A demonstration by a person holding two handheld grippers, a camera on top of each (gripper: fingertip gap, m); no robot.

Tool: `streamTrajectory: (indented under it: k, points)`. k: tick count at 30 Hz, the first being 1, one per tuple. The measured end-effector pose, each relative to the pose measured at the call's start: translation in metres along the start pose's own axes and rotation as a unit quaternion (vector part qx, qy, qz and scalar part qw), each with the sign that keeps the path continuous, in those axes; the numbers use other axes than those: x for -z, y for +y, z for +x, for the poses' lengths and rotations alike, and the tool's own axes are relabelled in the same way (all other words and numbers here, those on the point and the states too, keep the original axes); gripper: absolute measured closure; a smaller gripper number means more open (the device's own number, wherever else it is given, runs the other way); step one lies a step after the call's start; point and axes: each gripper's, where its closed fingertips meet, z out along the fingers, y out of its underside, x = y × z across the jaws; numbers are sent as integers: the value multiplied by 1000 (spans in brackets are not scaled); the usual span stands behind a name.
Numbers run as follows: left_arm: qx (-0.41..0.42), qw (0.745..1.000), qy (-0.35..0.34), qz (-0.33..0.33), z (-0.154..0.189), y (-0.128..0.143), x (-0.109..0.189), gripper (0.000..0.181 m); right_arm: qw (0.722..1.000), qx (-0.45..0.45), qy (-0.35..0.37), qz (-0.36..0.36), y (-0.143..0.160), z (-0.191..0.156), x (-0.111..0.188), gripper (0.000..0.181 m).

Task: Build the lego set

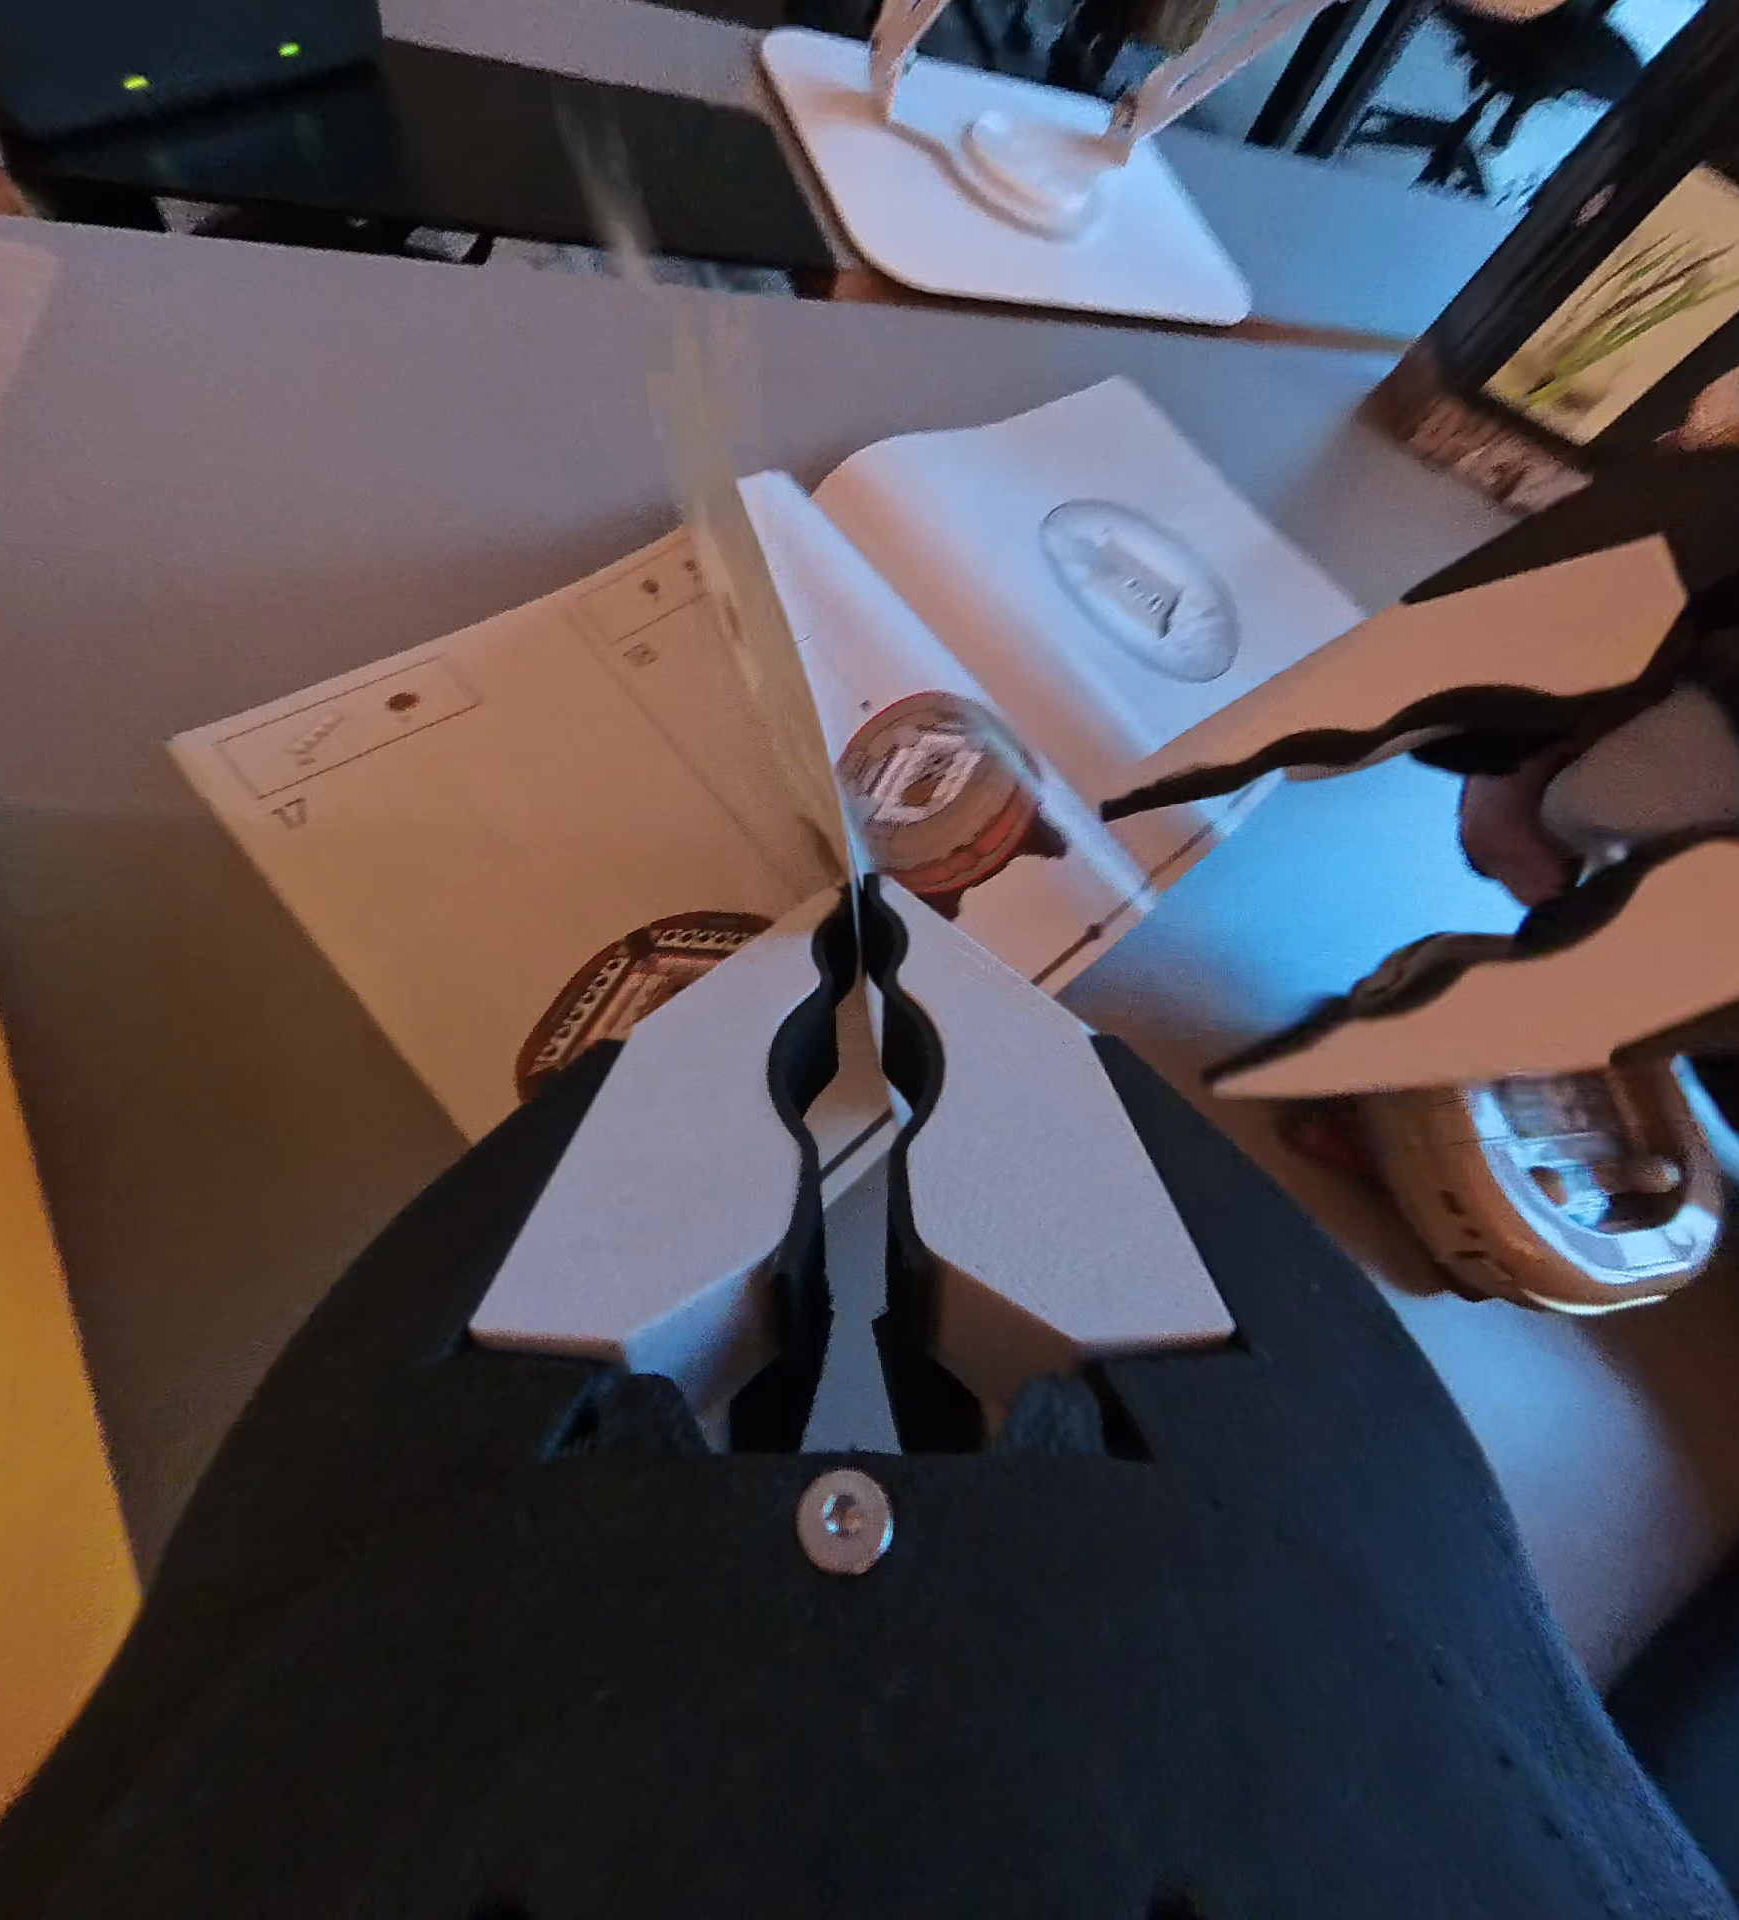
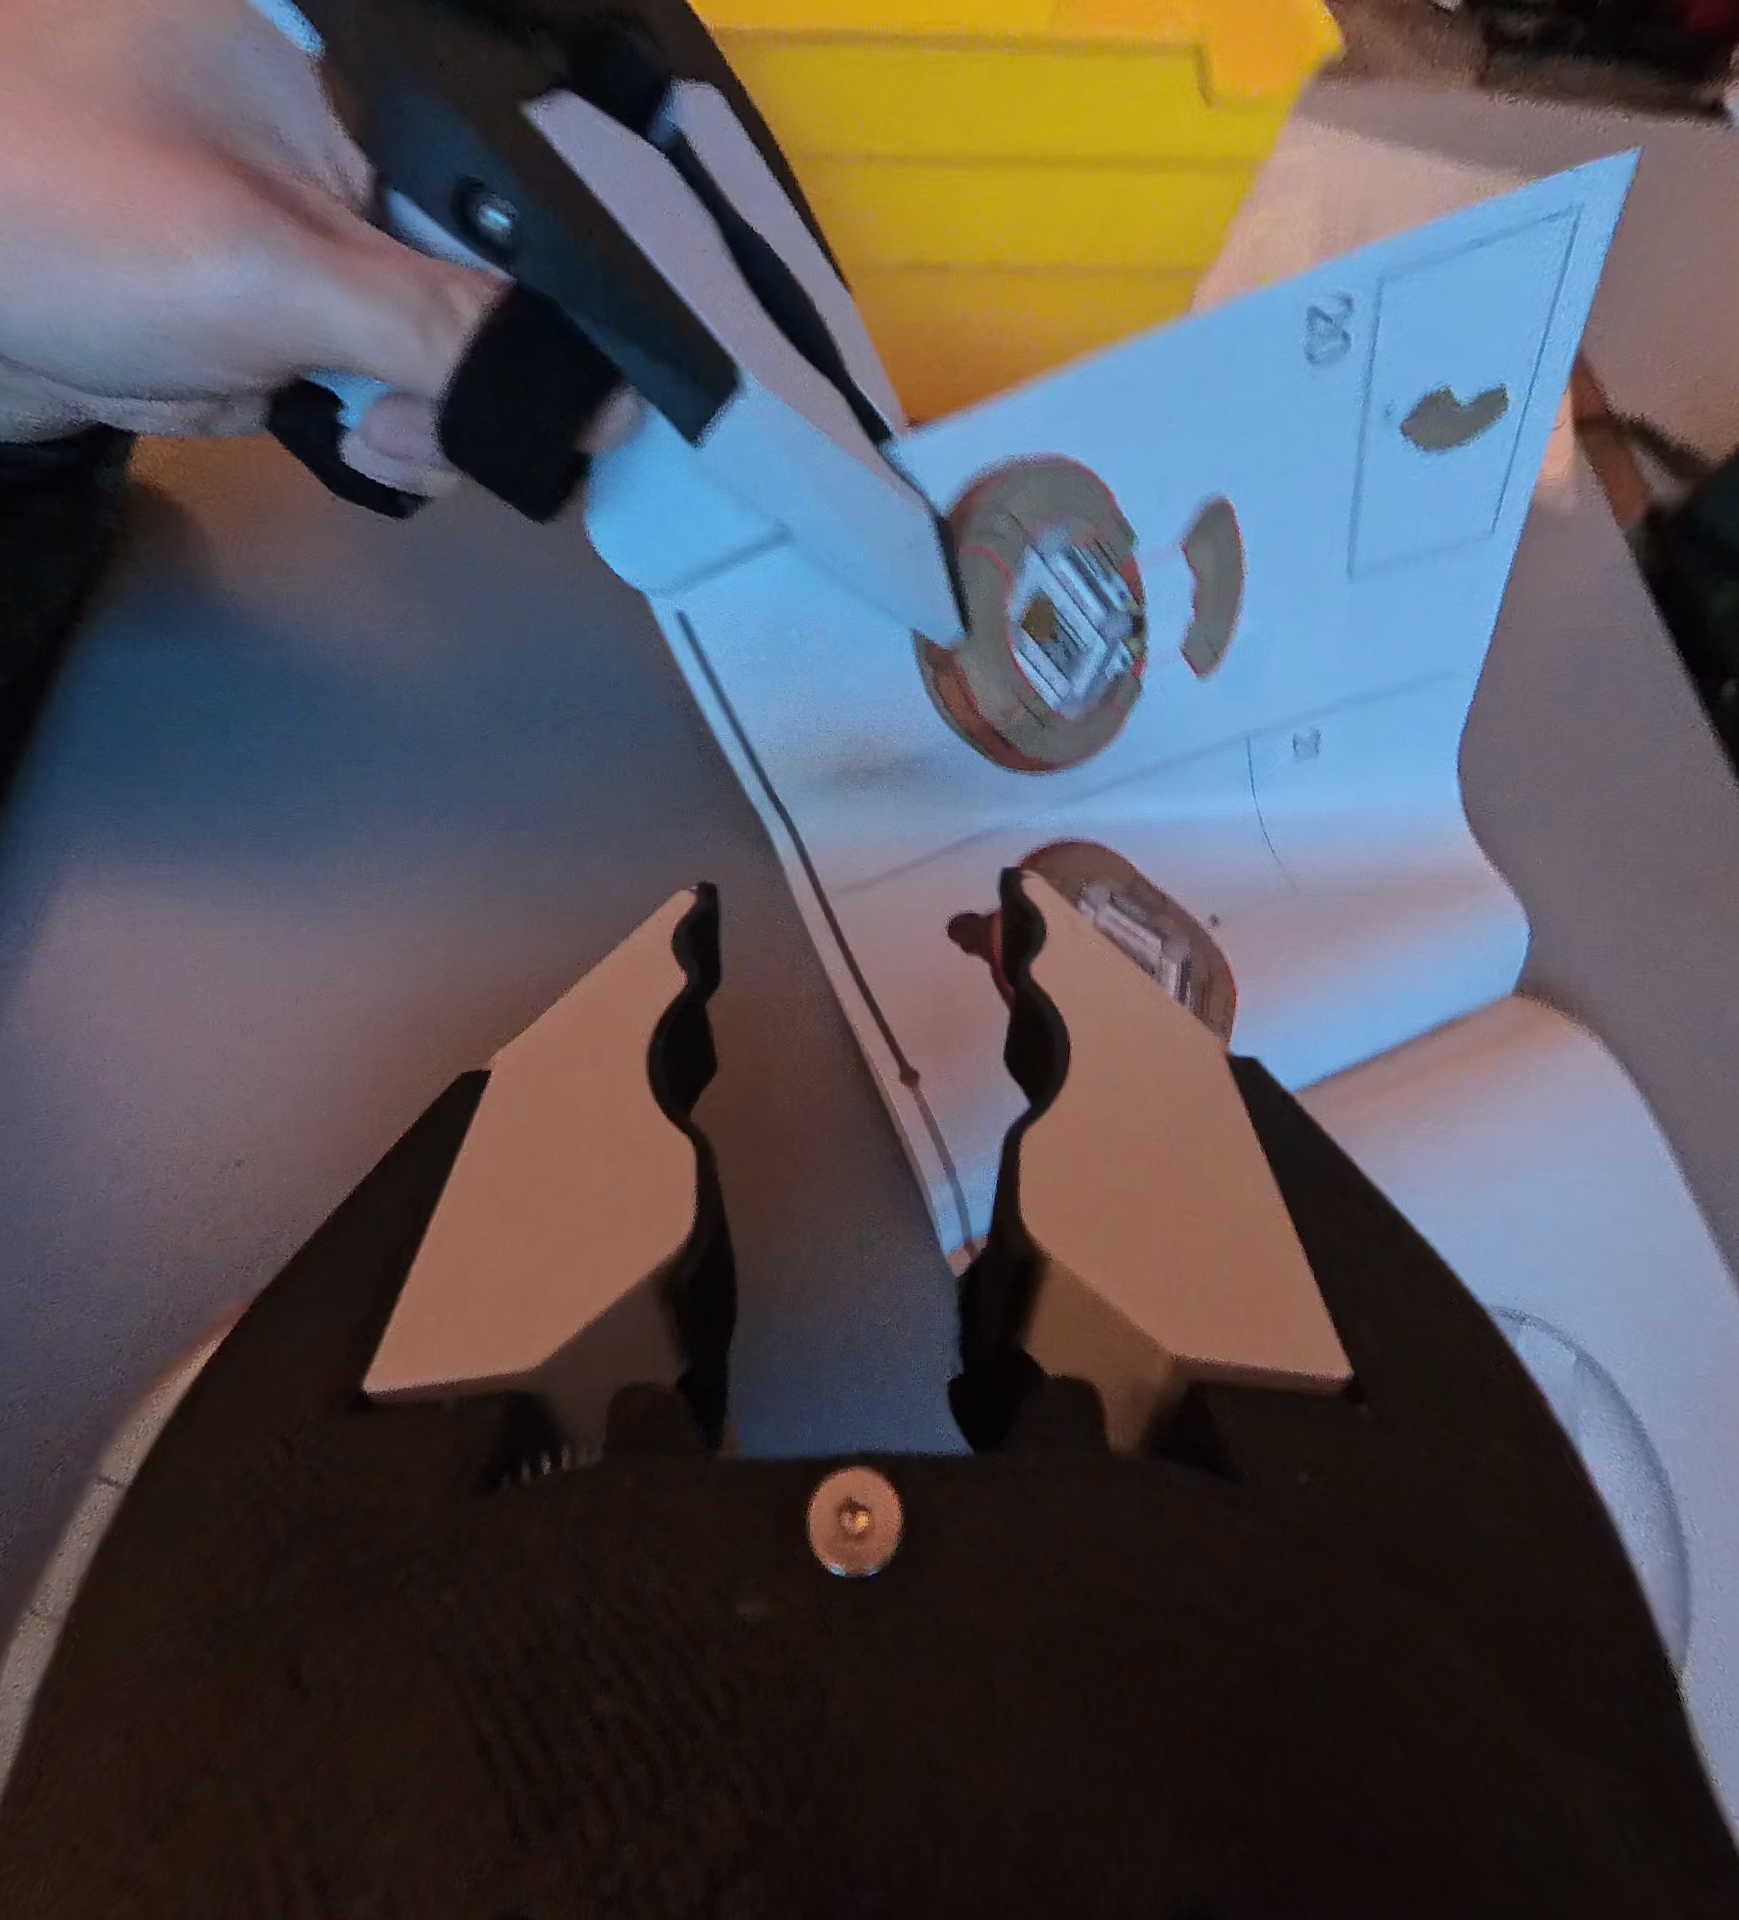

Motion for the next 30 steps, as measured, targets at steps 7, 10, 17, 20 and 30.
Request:
streamTrajectory:
  k: [7,10,17,20,30]
  points:
    - [133,967,194,95,45,-35,11,172,995,39,90,14,-38,-11,-12,101]
    - [197,933,280,111,54,-45,19,162,986,37,162,6,-39,6,-8,123]
    - [150,935,290,136,59,-54,33,151,977,17,213,13,-33,34,16,174]
    - [91,958,238,130,56,-49,33,150,971,14,238,-3,-25,51,31,181]
    - [-99,991,-64,-65,-5,18,-7,140,958,-89,269,-45,13,104,99,181]
